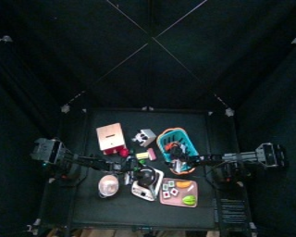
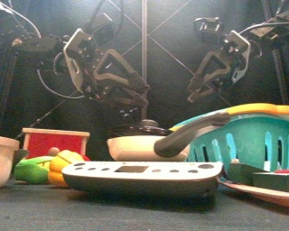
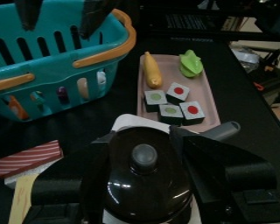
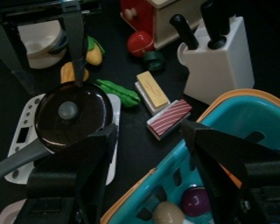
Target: Grab apple
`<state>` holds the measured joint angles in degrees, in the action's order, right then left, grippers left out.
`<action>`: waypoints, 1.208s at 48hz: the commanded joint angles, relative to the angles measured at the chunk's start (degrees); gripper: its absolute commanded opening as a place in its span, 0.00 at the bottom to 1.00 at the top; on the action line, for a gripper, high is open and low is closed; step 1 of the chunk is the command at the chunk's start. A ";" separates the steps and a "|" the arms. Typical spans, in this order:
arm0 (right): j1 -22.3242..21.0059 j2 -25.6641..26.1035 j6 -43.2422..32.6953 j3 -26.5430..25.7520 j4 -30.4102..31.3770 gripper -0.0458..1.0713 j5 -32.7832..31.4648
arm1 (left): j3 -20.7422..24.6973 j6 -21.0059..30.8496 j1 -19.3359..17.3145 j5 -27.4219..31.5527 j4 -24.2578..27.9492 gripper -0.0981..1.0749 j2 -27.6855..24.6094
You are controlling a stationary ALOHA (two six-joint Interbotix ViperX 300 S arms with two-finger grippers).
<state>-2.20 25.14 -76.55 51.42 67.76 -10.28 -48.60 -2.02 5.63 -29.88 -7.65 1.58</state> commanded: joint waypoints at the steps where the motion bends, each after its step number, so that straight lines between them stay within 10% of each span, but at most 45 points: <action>1: 0.00 0.53 0.00 -0.88 0.09 0.87 0.18 | -0.88 -0.09 -0.35 1.23 -2.46 0.83 3.69; 29: -0.09 -0.88 0.26 -1.49 0.09 0.87 0.18 | 2.55 -6.94 -8.26 37.53 6.68 0.83 8.00; 58: -0.35 -1.49 0.26 -1.67 0.18 0.87 0.18 | 5.80 -6.42 -9.76 54.76 30.06 0.84 4.75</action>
<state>-2.29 23.12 -76.38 51.24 67.85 -10.28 -44.91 -8.61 -3.60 22.94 20.65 6.68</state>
